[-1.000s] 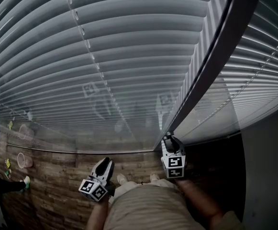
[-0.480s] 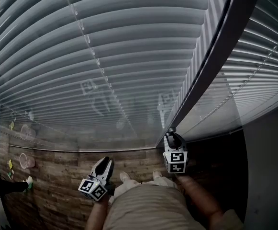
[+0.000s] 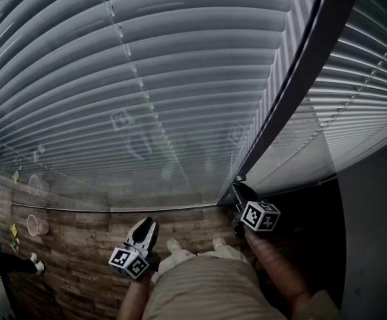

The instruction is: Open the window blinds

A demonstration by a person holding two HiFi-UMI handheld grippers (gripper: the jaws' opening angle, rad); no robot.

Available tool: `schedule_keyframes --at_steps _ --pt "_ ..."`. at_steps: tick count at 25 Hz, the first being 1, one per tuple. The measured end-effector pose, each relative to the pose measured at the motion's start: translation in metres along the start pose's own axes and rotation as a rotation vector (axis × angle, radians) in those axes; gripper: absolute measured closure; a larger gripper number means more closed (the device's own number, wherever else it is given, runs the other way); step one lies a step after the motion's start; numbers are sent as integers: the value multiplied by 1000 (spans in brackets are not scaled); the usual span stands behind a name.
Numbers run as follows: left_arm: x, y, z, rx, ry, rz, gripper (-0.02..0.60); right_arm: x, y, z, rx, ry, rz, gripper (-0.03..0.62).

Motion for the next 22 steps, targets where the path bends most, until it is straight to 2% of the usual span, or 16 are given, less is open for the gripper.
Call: schedule_keyframes --at_steps 2,5,7,9,11,13,15,18,22 --pt "0 0 0 3 -2 1 474 1 0 -3 -5 -25 9 465" --pt "0 1 0 5 0 3 476 0 0 -1 -4 22 6 464" --pt "1 2 -1 6 1 3 476 -3 0 5 1 130 -3 456" --pt "2 2 -2 8 4 1 476 -3 3 13 37 306 6 369" --pt "4 2 -3 10 5 0 474 -1 6 22 97 468 15 367" --pt "6 3 -2 11 8 -1 476 2 7 27 142 548 13 368" --pt "5 4 -3 5 9 -4 476 4 6 29 164 577 15 370" --pt "6 7 -2 -2 13 -6 476 4 4 30 185 599 7 425" --pt "7 10 0 -9 17 -10 476 4 3 30 200 606 2 453"
Point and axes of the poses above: the fingertips, and each gripper's own axes: y backward along the fingers, z to its left, x out of its underside, the point moved 10 cm from there along y, backward along the fingers, and after that the axes turned 13 degrees about y, right-handed, at the moved point
